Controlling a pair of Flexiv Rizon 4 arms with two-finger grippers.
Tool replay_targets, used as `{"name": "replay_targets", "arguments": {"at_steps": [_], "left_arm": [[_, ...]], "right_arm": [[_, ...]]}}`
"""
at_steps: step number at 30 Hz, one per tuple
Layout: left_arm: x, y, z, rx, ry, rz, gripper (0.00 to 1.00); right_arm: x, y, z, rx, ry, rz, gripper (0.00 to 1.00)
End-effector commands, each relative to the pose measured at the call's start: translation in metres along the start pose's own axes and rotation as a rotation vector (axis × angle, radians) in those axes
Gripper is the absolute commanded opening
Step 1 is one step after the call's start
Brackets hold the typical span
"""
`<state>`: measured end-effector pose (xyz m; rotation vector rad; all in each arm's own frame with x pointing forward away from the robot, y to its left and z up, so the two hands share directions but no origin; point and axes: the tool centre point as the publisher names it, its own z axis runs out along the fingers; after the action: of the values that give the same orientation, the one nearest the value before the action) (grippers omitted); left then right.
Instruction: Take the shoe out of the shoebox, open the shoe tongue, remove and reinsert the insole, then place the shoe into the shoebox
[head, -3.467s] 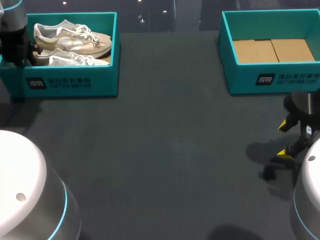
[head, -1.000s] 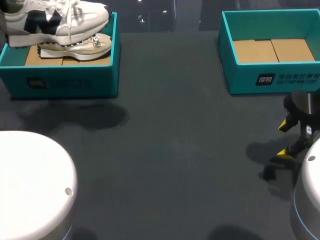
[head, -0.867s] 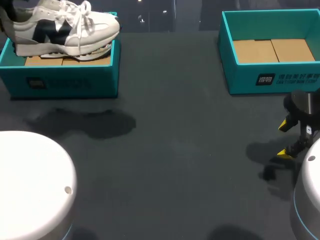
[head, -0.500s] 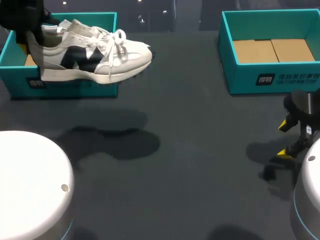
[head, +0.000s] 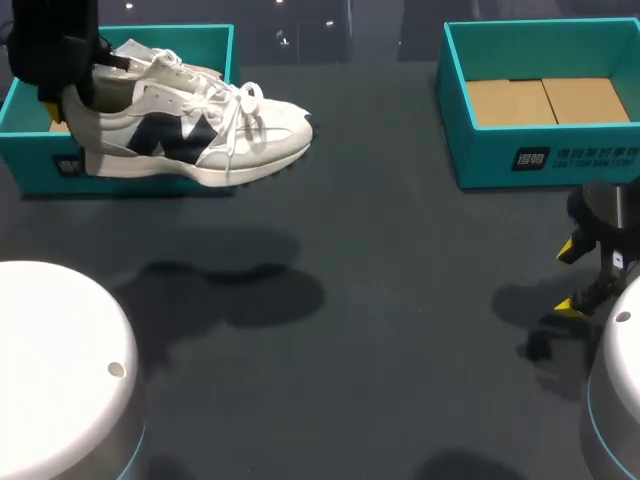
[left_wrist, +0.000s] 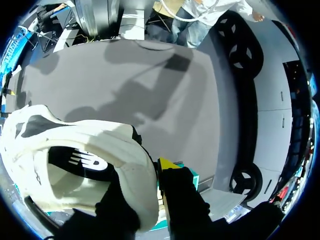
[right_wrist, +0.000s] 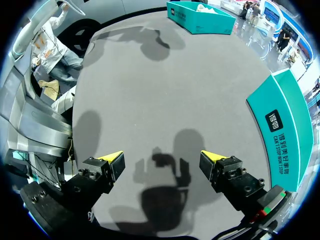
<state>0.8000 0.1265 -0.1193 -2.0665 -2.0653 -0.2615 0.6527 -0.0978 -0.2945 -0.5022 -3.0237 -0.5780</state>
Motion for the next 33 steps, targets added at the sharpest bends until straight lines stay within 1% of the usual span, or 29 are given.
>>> {"name": "replay_targets", "arguments": {"at_steps": [1,2,3,4,5,8,12,15,16,22,23,25,27,33], "left_arm": [[-0.033,-0.022,0.004,-0.015,0.076,-0.036,0.00],[-0.044,-0.029,0.004,-0.024,0.088,-0.034,0.00],[-0.050,-0.032,0.004,-0.023,0.092,-0.038,0.00],[-0.062,-0.038,0.004,-0.037,0.102,-0.033,0.00],[-0.068,-0.041,0.005,-0.046,0.112,-0.035,0.00],[-0.096,-0.056,0.011,-0.063,0.131,-0.020,0.00],[-0.123,-0.061,0.024,-0.054,0.148,-0.021,0.00],[-0.140,-0.069,0.034,-0.065,0.156,-0.019,0.00],[-0.146,-0.072,0.037,-0.084,0.165,-0.025,0.00],[-0.175,-0.087,0.056,-0.101,0.149,-0.041,0.00],[-0.179,-0.089,0.059,-0.118,0.157,-0.058,0.00],[-0.189,-0.095,0.066,-0.120,0.147,-0.054,0.00],[-0.197,-0.099,0.072,-0.150,0.157,-0.078,0.00],[-0.213,-0.103,0.090,-0.148,0.147,-0.103,0.00]], "right_arm": [[0.002,0.000,0.000,0.001,-0.003,0.000,1.00],[0.002,0.000,0.000,0.001,-0.003,0.000,1.00],[0.002,0.000,0.000,0.001,-0.003,0.000,1.00],[0.002,0.000,0.000,0.001,-0.003,0.000,1.00],[0.002,0.000,0.000,0.001,-0.003,0.000,1.00],[0.002,0.000,0.000,0.001,-0.003,0.000,1.00],[0.002,0.000,0.000,0.001,-0.003,0.000,1.00],[0.002,0.000,0.000,0.001,-0.003,0.000,1.00],[0.002,0.000,0.000,0.001,-0.003,0.000,1.00],[0.002,0.000,0.000,0.001,-0.003,0.000,1.00],[0.002,0.000,0.000,0.001,-0.003,0.000,1.00],[0.002,0.000,0.000,0.001,-0.003,0.000,1.00],[0.002,0.000,0.000,0.001,-0.003,0.000,1.00],[0.002,0.000,0.000,0.001,-0.003,0.000,1.00]]}}
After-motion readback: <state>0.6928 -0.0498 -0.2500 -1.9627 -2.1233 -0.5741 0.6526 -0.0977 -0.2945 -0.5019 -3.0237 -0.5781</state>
